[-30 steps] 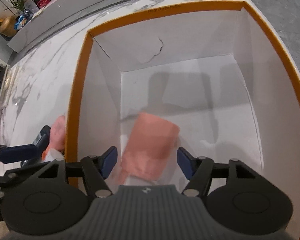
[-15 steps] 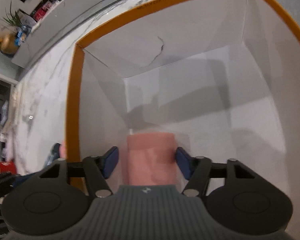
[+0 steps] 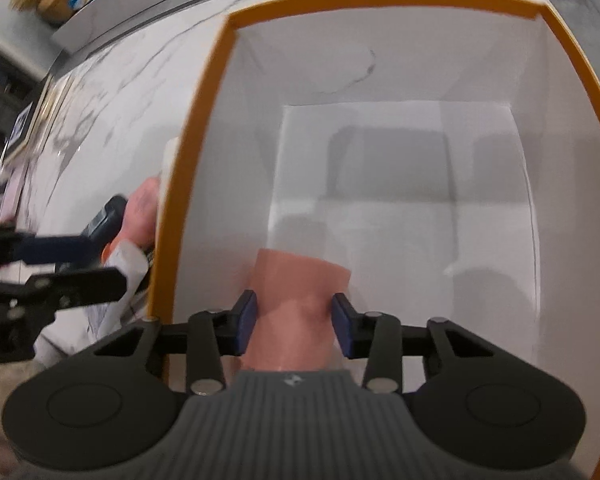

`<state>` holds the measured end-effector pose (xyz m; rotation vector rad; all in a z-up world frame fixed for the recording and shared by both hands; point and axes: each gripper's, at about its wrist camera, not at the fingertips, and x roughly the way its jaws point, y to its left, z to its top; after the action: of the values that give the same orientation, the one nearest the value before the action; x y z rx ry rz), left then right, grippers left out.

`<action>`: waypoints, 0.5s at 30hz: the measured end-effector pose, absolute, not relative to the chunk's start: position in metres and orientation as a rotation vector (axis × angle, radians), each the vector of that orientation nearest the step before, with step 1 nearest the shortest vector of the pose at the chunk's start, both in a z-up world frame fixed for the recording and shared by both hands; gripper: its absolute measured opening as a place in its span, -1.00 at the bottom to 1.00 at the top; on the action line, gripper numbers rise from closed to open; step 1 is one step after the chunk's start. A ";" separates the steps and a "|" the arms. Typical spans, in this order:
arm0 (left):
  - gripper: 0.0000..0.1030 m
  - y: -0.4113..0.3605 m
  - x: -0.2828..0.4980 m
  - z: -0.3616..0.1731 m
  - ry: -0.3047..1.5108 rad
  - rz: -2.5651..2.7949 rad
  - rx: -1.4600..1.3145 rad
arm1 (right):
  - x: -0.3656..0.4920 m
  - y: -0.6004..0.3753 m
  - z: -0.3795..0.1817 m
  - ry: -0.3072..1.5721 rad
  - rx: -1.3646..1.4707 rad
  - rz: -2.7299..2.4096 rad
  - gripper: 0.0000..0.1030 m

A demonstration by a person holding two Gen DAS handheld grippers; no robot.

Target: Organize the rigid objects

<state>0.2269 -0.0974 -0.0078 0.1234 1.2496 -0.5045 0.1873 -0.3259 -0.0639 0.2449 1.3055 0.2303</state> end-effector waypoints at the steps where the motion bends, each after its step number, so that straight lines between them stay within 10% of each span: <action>1: 0.23 -0.098 0.226 -0.008 1.250 -0.505 0.129 | 0.186 -0.323 -0.062 1.303 0.224 0.241 -0.30; 15: 0.23 -0.096 0.198 0.001 1.174 -0.553 0.244 | 0.169 -0.304 -0.047 1.241 0.120 0.181 -0.32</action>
<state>0.1985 -0.0959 0.0014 0.2442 1.1743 -0.5532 0.1686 -0.3040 -0.0474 0.1196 1.2405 0.1812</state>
